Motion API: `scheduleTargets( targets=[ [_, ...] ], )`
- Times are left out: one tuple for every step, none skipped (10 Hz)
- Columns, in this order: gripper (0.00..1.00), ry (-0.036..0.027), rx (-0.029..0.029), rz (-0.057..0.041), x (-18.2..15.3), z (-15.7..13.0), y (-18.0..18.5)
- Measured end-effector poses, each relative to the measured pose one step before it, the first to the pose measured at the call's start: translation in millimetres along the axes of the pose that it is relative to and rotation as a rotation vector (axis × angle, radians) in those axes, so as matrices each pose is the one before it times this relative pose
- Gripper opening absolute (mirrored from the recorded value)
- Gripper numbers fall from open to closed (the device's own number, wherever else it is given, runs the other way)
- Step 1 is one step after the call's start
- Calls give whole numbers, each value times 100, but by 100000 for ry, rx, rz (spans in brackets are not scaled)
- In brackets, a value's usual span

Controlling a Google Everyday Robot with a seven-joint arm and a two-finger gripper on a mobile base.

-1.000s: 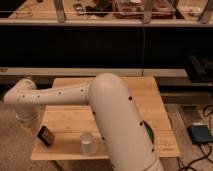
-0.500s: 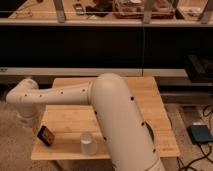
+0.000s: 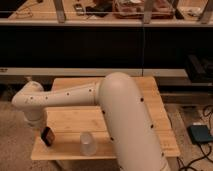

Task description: Knock the eraser over

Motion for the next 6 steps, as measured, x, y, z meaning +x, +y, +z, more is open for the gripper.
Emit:
scheduleTargets(
  targets=[
    [7, -1890, -844, 2164, -1953, -219, 130],
    [7, -1429, -414, 2511, -1830, -150, 93],
    [7, -864, 230, 2336, -1415, -68, 14],
    [7, 51, 1344, 3314, -1282, 34, 76],
    [7, 404, 368, 462, -66, -41, -102],
    [7, 2, 11, -423, 157, 11, -168]
  ],
)
